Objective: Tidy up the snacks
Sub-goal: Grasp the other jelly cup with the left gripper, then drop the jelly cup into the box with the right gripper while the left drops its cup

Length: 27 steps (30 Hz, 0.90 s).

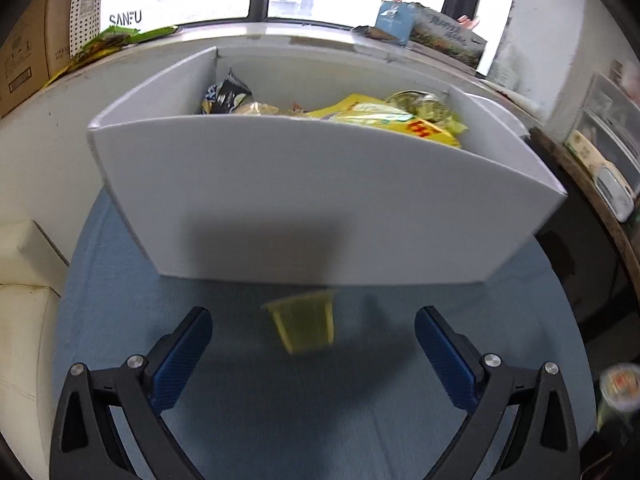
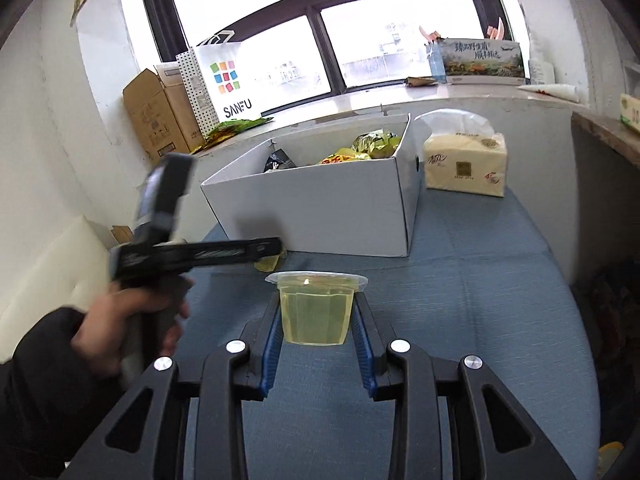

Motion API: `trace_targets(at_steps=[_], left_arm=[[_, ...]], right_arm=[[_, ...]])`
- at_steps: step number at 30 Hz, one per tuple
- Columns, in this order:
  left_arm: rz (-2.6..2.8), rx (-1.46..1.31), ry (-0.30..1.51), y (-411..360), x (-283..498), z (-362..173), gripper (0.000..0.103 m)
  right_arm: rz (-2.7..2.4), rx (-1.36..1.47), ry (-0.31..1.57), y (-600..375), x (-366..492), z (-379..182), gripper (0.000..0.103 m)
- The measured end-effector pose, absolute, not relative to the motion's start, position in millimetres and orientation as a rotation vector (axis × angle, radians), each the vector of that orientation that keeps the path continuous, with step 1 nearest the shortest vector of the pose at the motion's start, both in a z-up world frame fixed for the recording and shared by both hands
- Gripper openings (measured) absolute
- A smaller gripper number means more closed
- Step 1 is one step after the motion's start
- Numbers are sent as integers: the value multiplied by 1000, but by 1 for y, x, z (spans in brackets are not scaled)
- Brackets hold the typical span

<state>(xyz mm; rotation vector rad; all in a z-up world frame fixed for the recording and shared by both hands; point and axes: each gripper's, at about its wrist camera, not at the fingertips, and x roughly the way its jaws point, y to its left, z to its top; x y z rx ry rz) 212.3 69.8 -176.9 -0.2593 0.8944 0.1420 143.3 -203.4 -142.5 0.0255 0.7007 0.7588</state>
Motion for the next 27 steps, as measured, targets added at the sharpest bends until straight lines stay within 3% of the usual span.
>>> trace_targets(at_steps=[2, 3, 5, 6, 7, 13, 27], left_arm=[[154, -245, 920, 70, 222, -184, 101], [162, -246, 932, 71, 224, -187, 94], [154, -260, 952, 74, 227, -194, 70], [152, -254, 963, 74, 228, -196, 51], [154, -234, 963, 73, 227, -196, 47], [49, -245, 856, 65, 192, -172, 47], [-179, -254, 559, 48, 99, -59, 47]], right_arm=[[746, 21, 703, -206, 142, -142, 35], [743, 26, 707, -208, 142, -143, 35], [743, 41, 712, -210, 144, -144, 35], [743, 41, 714, -210, 145, -144, 35], [741, 38, 713, -210, 145, -144, 35], [742, 33, 712, -209, 144, -144, 35], [757, 21, 649, -203, 152, -116, 35]])
